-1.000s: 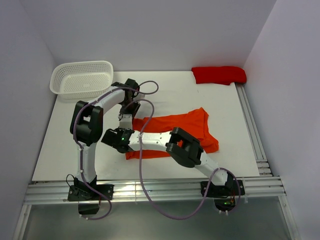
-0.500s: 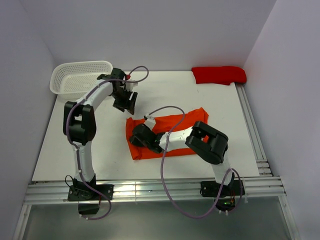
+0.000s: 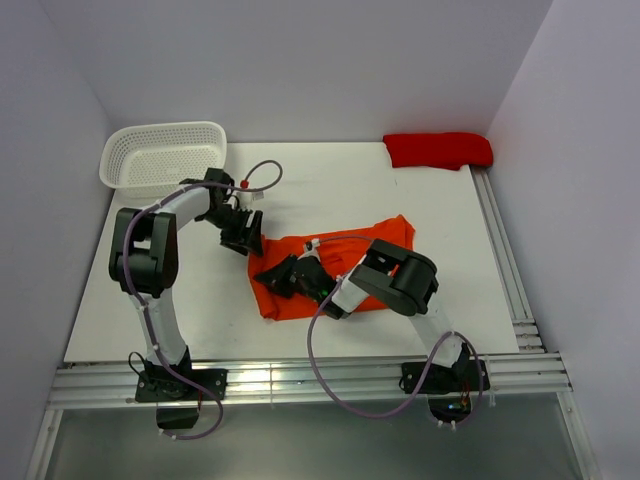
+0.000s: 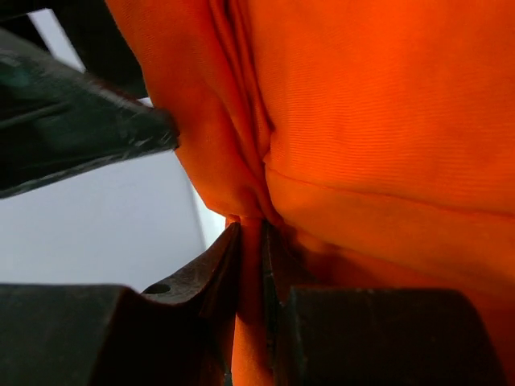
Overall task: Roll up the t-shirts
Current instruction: Roll the tshirt
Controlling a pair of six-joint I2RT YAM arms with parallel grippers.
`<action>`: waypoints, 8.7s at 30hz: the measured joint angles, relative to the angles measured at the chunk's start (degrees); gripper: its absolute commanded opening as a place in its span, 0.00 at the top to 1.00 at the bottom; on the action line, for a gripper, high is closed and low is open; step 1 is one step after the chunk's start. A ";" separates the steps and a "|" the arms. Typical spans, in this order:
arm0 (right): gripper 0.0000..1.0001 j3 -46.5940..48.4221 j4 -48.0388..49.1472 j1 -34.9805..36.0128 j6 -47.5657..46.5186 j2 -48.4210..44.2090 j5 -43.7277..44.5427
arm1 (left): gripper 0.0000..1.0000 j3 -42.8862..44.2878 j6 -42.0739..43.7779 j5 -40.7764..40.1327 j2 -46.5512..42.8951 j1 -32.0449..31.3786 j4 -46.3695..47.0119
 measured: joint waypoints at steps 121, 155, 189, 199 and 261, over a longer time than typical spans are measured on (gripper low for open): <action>0.83 28.68 -58.42 5.27 -23.41 -2.84 15.54 | 0.30 28.44 -4.85 -12.33 8.41 -7.04 -9.90; 0.56 4.39 -16.15 0.79 -5.97 -5.22 2.43 | 1.00 2.43 -6.78 -7.02 2.78 -3.45 6.34; 0.48 13.14 -62.66 18.27 -11.06 -16.72 15.63 | 1.00 9.92 -6.49 -22.58 5.55 -9.97 -1.81; 0.49 29.70 -77.09 19.63 -17.90 -16.81 21.81 | 1.00 10.54 -5.53 -24.13 5.66 -10.67 -2.05; 0.76 47.60 -89.48 13.49 -27.98 5.01 36.30 | 0.35 32.74 -4.85 -17.38 11.21 -10.51 -12.11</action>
